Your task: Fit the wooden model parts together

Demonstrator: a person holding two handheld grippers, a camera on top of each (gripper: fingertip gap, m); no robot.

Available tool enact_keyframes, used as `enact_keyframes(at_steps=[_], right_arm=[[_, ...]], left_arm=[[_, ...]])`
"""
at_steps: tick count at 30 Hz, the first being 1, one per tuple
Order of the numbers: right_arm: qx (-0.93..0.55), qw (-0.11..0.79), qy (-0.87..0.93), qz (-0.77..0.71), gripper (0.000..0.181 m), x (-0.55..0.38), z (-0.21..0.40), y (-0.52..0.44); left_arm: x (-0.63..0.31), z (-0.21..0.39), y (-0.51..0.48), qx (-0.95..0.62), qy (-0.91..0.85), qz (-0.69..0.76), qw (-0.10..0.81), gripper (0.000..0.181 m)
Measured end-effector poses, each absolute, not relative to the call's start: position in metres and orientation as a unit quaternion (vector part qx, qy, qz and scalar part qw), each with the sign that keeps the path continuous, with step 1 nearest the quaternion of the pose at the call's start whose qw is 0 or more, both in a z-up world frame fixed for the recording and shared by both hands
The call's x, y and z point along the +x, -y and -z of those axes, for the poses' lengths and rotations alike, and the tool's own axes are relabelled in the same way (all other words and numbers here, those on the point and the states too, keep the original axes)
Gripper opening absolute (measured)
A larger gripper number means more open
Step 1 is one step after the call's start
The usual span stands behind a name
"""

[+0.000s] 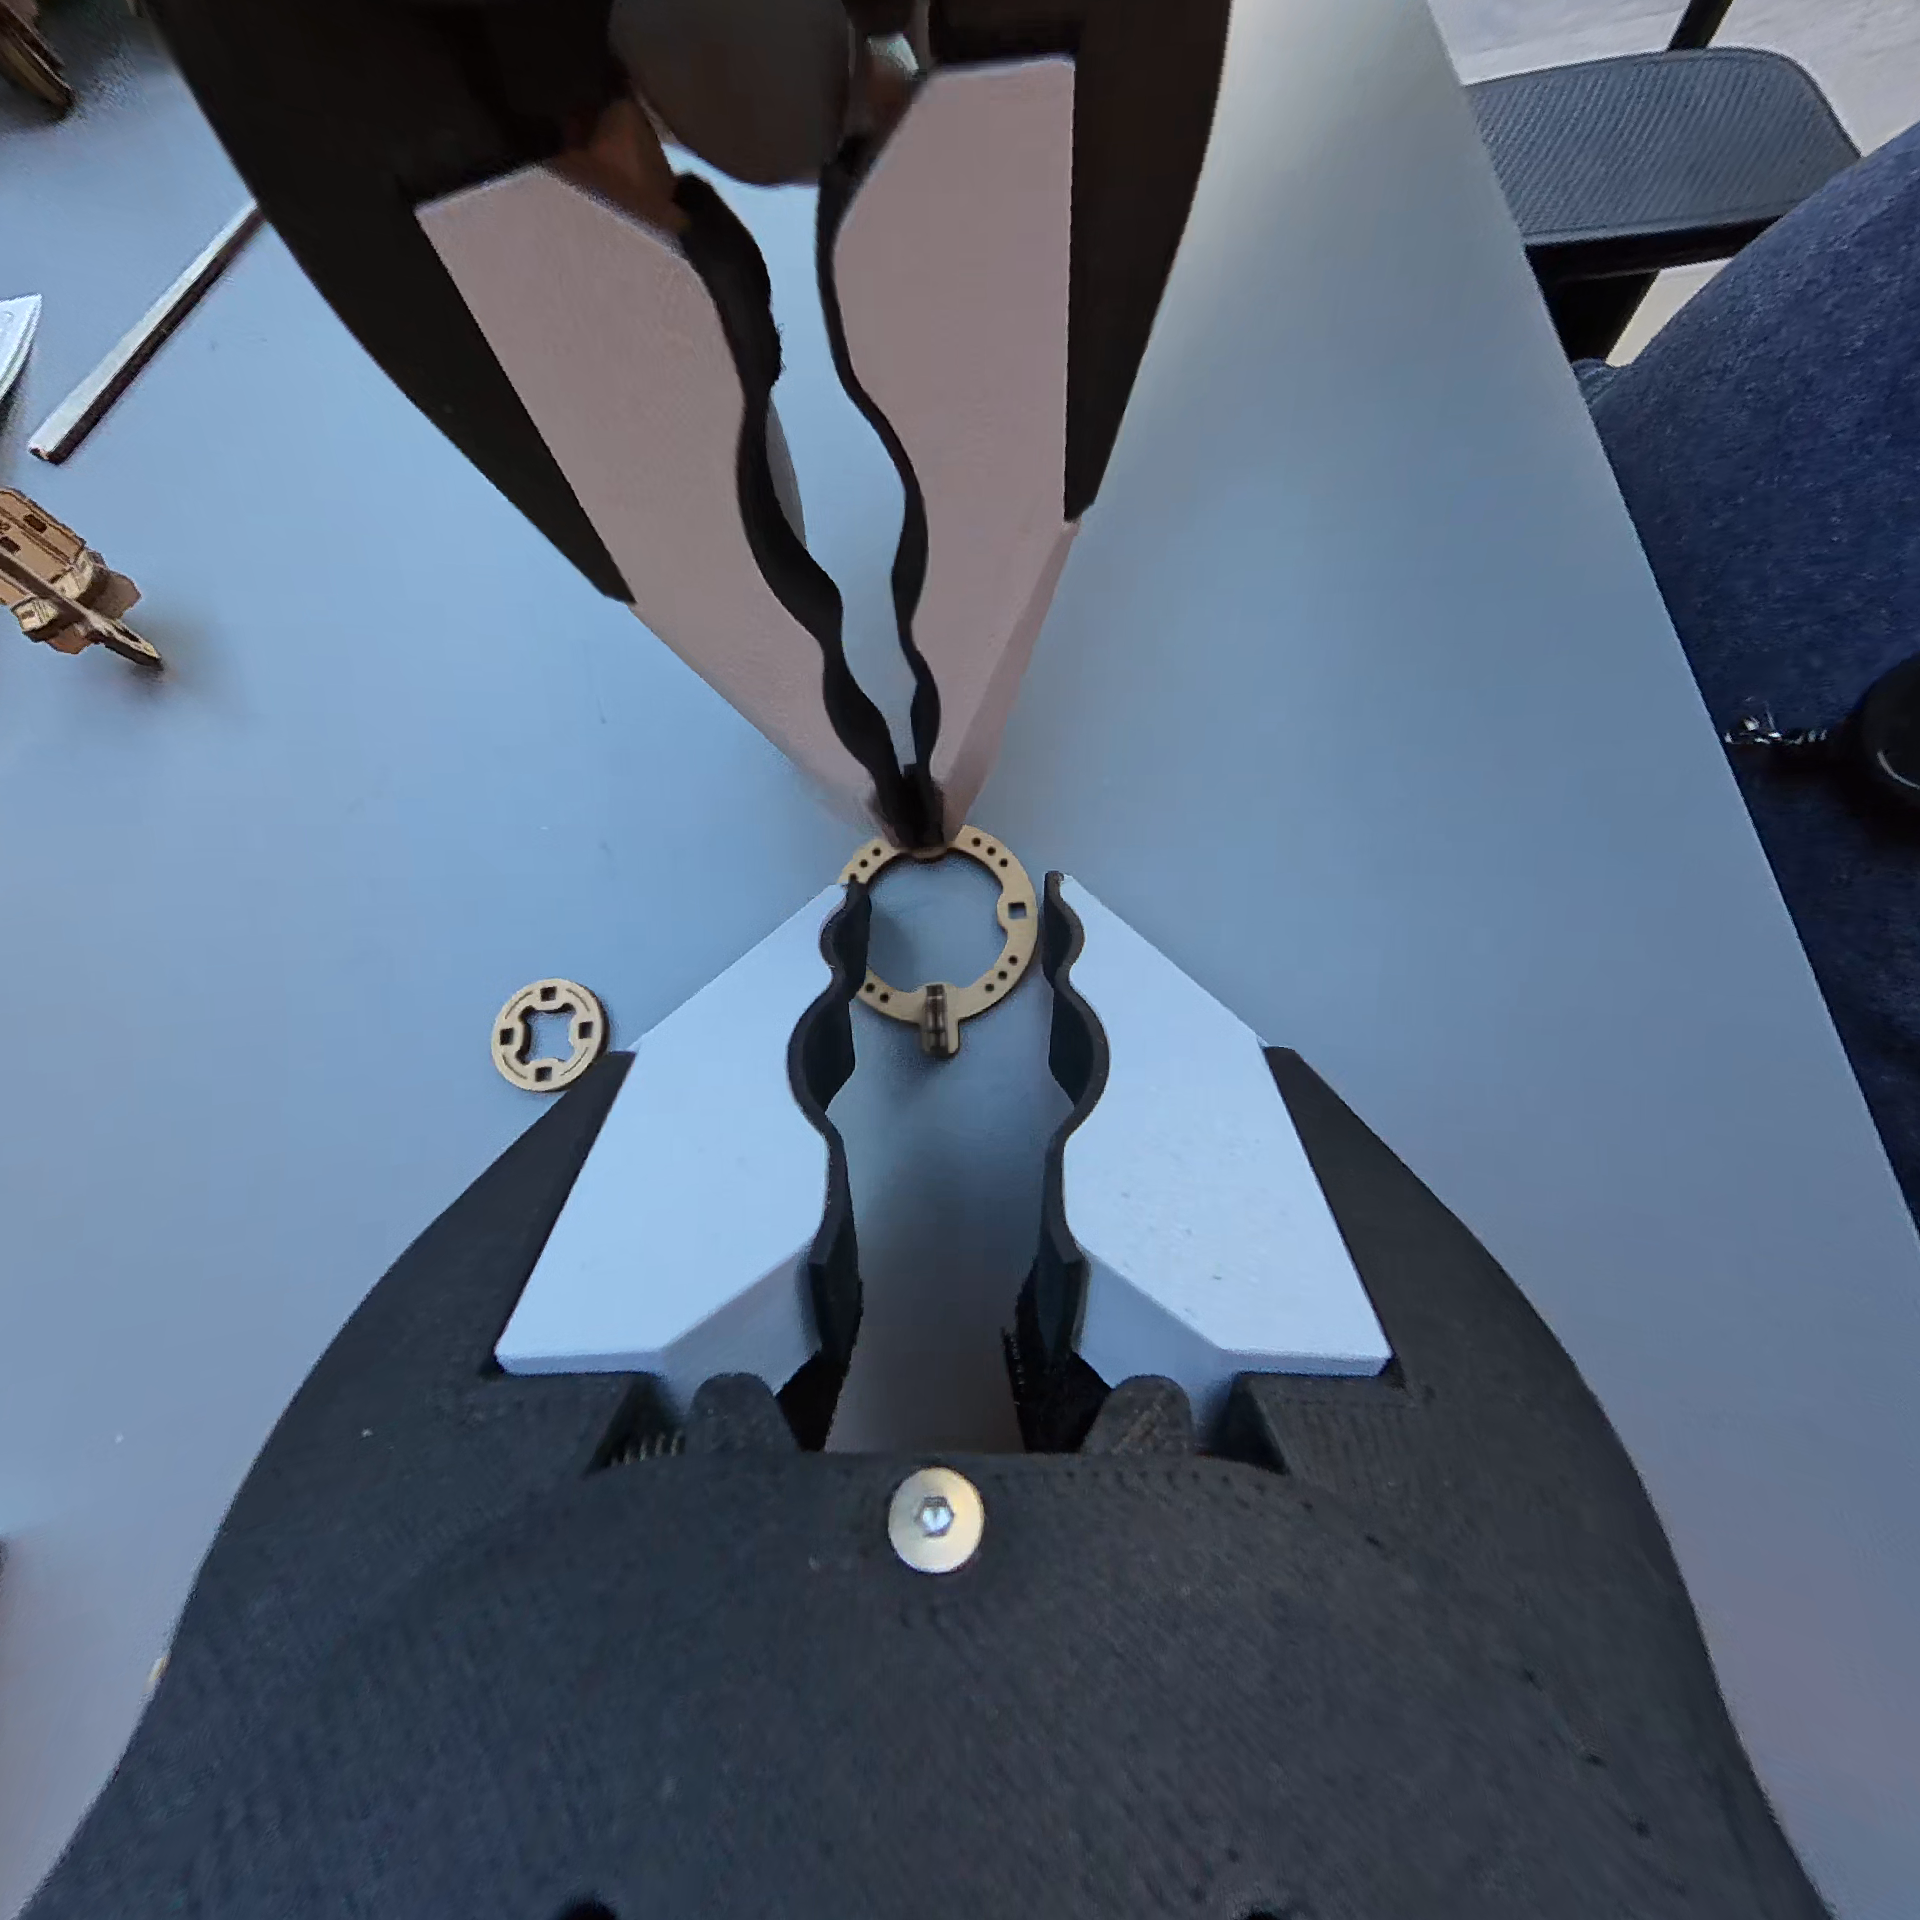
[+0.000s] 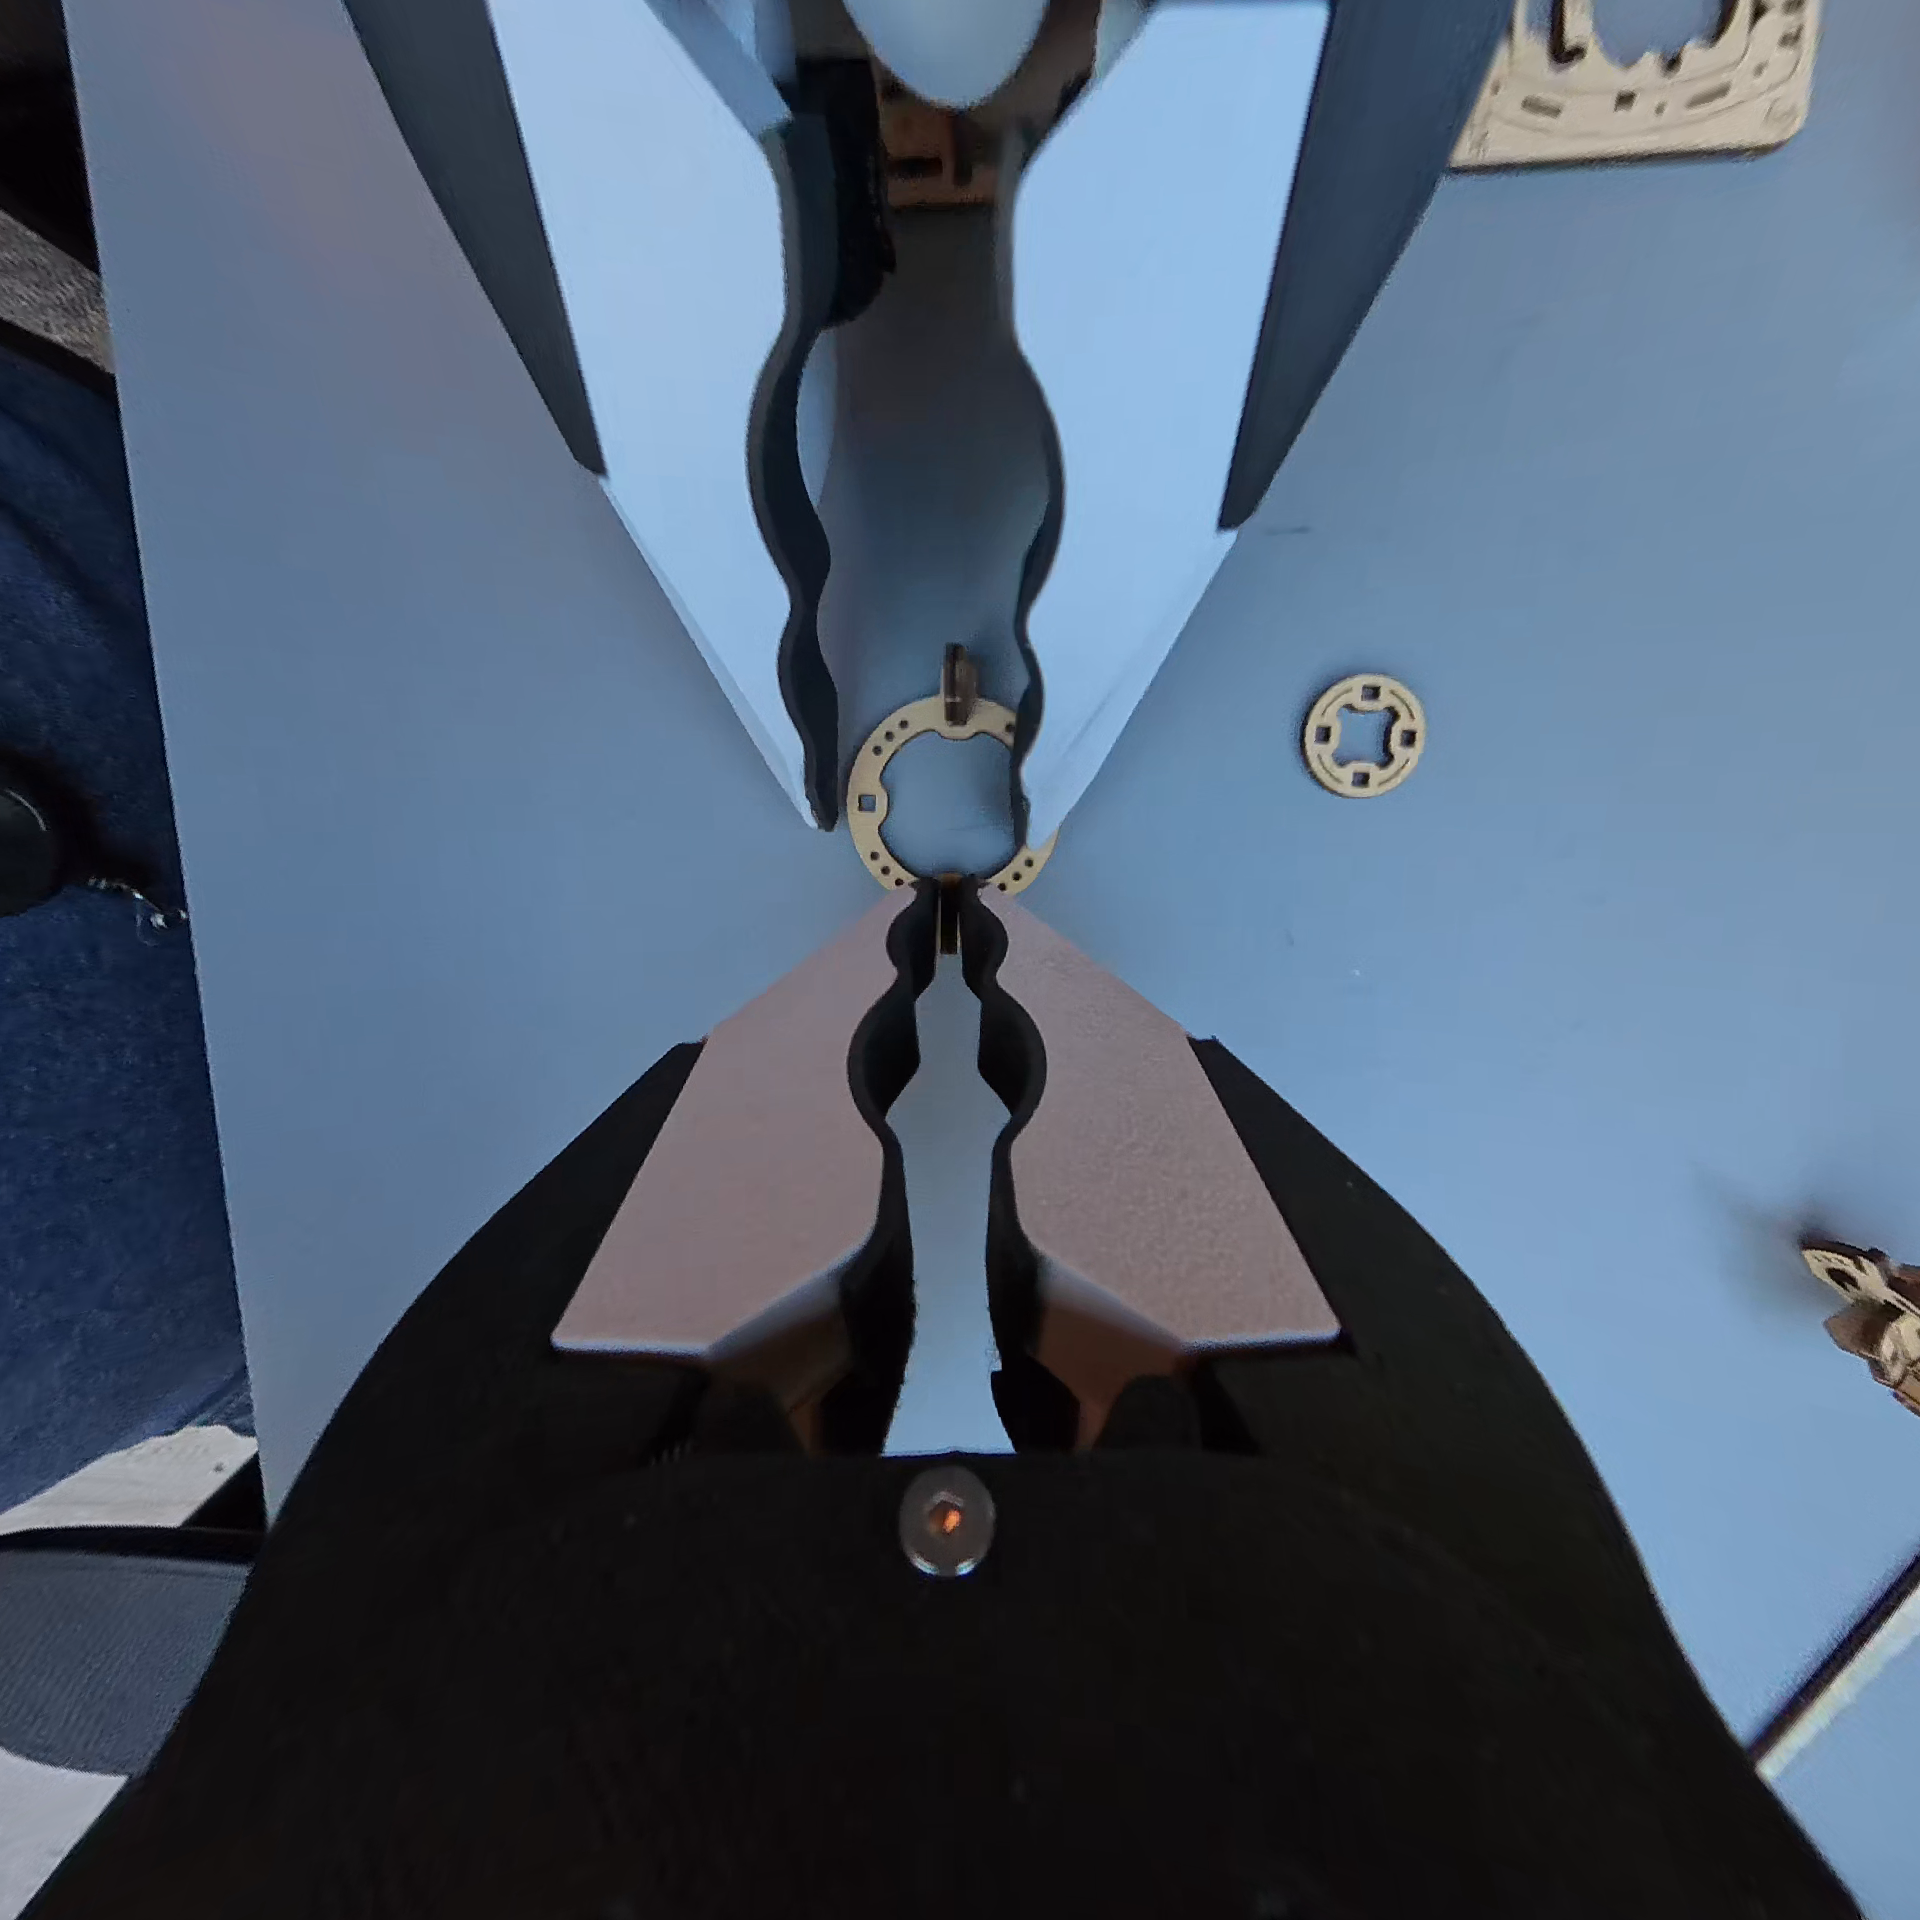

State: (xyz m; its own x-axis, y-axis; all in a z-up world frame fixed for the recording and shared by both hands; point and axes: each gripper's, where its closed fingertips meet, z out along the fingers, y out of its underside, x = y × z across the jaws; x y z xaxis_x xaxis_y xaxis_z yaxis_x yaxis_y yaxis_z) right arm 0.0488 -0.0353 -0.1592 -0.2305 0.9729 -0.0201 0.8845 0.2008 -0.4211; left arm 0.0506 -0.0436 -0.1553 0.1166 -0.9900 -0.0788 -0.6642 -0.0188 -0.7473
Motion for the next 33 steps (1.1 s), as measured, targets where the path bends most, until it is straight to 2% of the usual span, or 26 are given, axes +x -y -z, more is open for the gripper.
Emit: enact_keyframes(at_steps=[6, 11, 16, 18, 33], right_arm=[[-0.609, 0.152, 0.752, -0.203, 0.012, 0.045, 0.141, 0.037], [-0.609, 0.148, 0.756, -0.192, 0.012, 0.049, 0.146, 0.039], [-0.607, 0.145, 0.760, -0.182, 0.006, 0.049, 0.153, 0.041], [-0.610, 0.144, 0.758, -0.182, 0.001, 0.048, 0.153, 0.041], [-0.624, 0.118, 0.756, -0.157, 0.001, 0.051, 0.155, 0.041]], left_arm=[[0.052, 0.147, 0.044, -0.666, -0.610, 0.261, 0.342, 0.036], [0.051, 0.158, 0.040, -0.676, -0.615, 0.232, 0.334, 0.051], [0.053, 0.158, 0.043, -0.673, -0.617, 0.244, 0.327, 0.039], [0.053, 0.159, 0.043, -0.675, -0.615, 0.247, 0.325, 0.038], [0.053, 0.159, 0.043, -0.675, -0.611, 0.254, 0.326, 0.038]])
